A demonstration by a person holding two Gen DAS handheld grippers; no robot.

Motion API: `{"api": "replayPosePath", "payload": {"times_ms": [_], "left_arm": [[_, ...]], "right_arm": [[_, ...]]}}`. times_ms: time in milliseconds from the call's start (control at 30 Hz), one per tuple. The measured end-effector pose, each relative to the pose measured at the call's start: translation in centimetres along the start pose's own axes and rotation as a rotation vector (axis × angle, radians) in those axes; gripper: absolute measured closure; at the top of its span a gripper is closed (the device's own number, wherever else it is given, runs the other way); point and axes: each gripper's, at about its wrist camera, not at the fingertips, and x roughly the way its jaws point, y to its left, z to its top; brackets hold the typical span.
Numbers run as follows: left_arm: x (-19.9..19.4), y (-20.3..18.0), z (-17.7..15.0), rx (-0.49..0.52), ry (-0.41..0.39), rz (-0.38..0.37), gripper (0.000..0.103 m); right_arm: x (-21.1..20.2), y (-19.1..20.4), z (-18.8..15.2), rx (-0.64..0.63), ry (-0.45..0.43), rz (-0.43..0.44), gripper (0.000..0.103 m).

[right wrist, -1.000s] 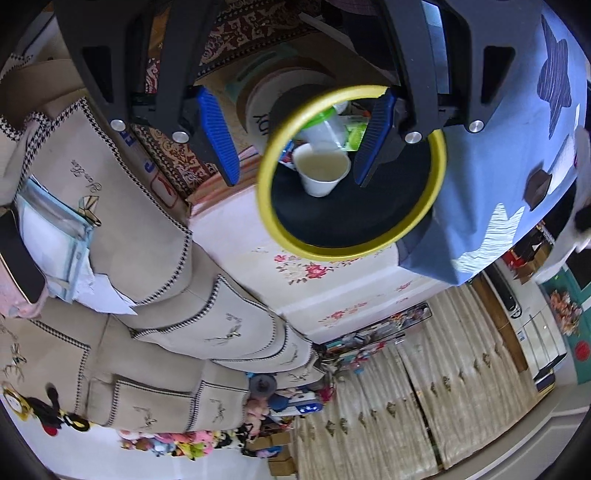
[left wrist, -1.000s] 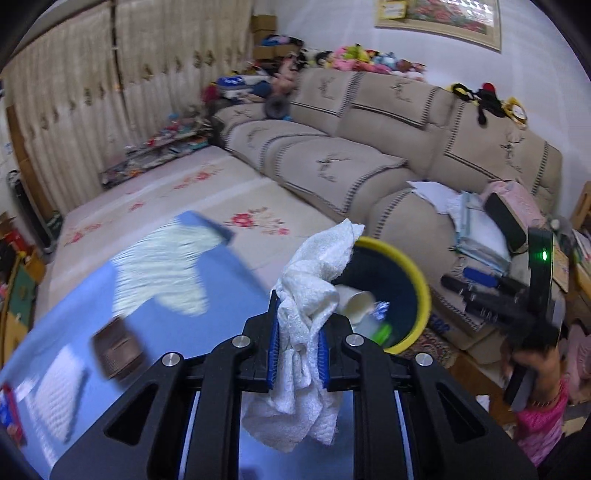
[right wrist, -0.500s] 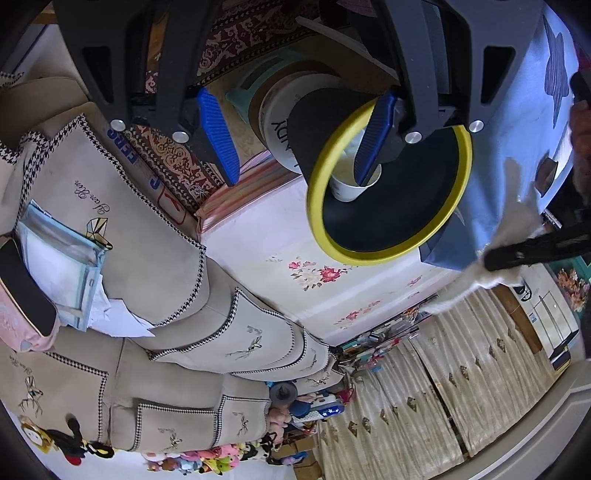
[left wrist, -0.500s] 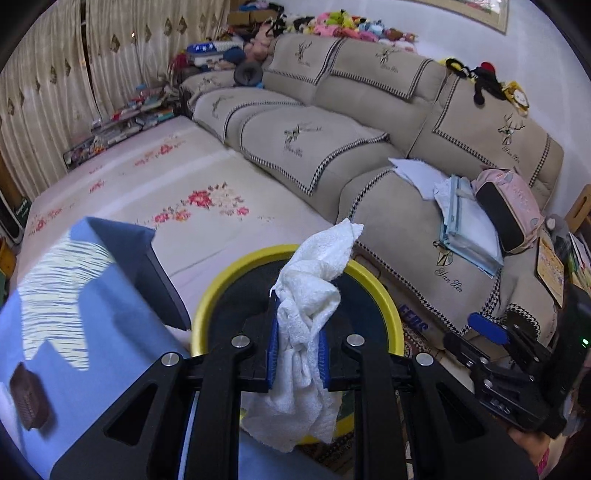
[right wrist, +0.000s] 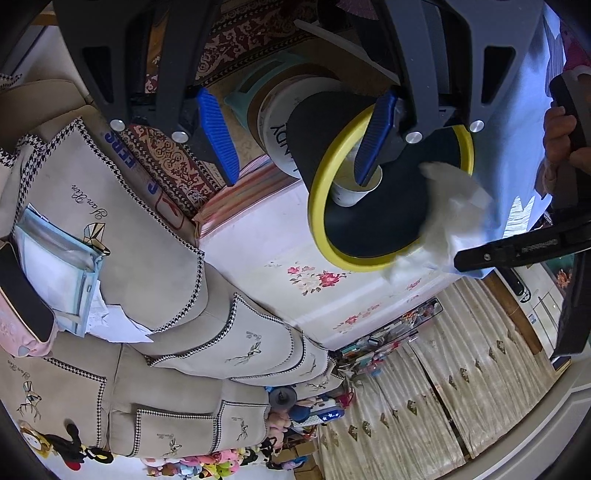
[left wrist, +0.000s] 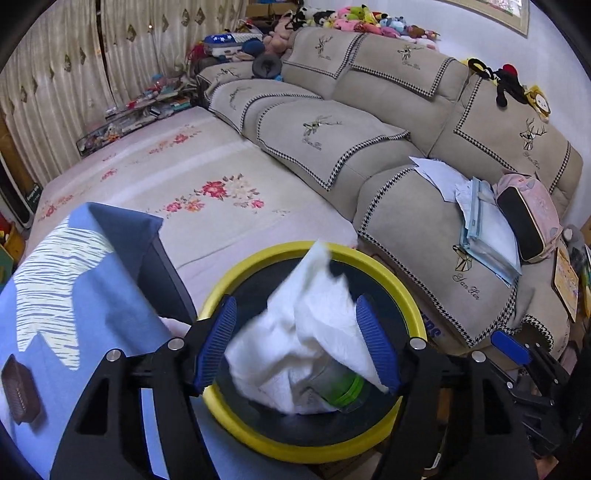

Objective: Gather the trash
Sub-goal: 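Carry the paper towel over the yellow bin and open the left gripper, then grasp the brown plastic tray on the cloth with the right gripper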

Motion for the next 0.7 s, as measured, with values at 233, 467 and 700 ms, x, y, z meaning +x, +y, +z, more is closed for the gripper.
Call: {"api": "replayPosePath", "payload": {"times_ms": [233,467,700], "left_arm": [[-7.9,3.9,-3.0,-0.075,-0.123,0.017,0.023],[-18.0,11.4,-10.3,-0.183,-0.300,0.187,0.012],[-26.3,21.3,-20.2,-0.407,-0.404,0.409,0.008]], "right_arm": [[-0.2,1.3,-0.2,-0.025,0.003,0.003,0.041],[-0.1,4.5,-0.3,-0.086,0.014,0.023,0.040],[-0.1,11.1,-0.3,-0.190,0.018,0.075,0.040]]}}
